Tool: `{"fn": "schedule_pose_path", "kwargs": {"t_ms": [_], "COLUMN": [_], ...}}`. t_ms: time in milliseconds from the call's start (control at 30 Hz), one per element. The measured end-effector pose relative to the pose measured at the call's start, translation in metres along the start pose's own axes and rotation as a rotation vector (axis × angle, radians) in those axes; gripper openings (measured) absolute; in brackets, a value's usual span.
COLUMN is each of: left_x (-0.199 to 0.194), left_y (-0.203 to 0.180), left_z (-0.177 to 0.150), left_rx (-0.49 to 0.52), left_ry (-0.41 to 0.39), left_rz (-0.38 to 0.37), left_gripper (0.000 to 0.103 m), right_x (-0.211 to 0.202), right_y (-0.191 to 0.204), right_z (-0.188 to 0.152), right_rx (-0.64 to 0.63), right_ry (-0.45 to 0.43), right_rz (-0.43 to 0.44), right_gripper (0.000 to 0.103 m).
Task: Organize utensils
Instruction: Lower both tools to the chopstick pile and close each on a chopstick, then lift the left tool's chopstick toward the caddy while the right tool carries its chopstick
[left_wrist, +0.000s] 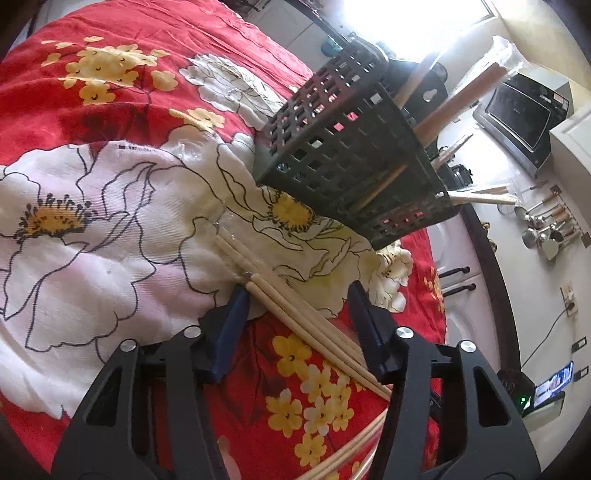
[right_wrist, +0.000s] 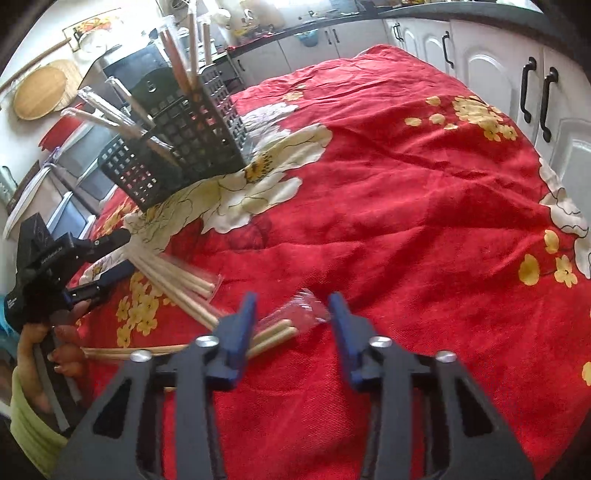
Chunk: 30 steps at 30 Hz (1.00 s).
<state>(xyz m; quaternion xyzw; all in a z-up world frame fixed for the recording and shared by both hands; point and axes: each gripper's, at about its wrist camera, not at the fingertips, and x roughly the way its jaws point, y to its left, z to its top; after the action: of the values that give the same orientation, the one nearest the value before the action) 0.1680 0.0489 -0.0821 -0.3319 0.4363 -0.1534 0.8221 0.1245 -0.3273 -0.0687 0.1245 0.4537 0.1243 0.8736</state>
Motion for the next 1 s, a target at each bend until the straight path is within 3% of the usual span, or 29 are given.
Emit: {"fn": "schedule_pose_path", "kwargs": {"t_ms": [200,433,767,1000], "left_x": [-0.001,-0.002,-0.013,-0.032], "left_y": [0.005,0.014,0.022,0.011], "left_z": [0.002,0.002,0.001,0.003], "left_rx": [-0.016,-0.037,-0.074,-0.033], "left_ry": [-0.007,-0.009,-0.014,-0.064], "left_rz": [0.014,0.038,0.002,-0.001], "left_gripper": [0.036,0.017,0.011,0.008], "right_x": [-0.002,-0.012,-0.035,-0.042], "right_y": [-0.007,-0.006,0.007,0.021], "right_z": [0.001,0.006,0.022,0.032], "right_rx": [0.014,0.011,-0.035,-0.072], "right_ry": [-0.013,-0.049,-0.128,-0.160], "right_rz": [0.015,0.037,0.069,0.100], "right_gripper": [0.005,0.004,0.004,0.004]}}
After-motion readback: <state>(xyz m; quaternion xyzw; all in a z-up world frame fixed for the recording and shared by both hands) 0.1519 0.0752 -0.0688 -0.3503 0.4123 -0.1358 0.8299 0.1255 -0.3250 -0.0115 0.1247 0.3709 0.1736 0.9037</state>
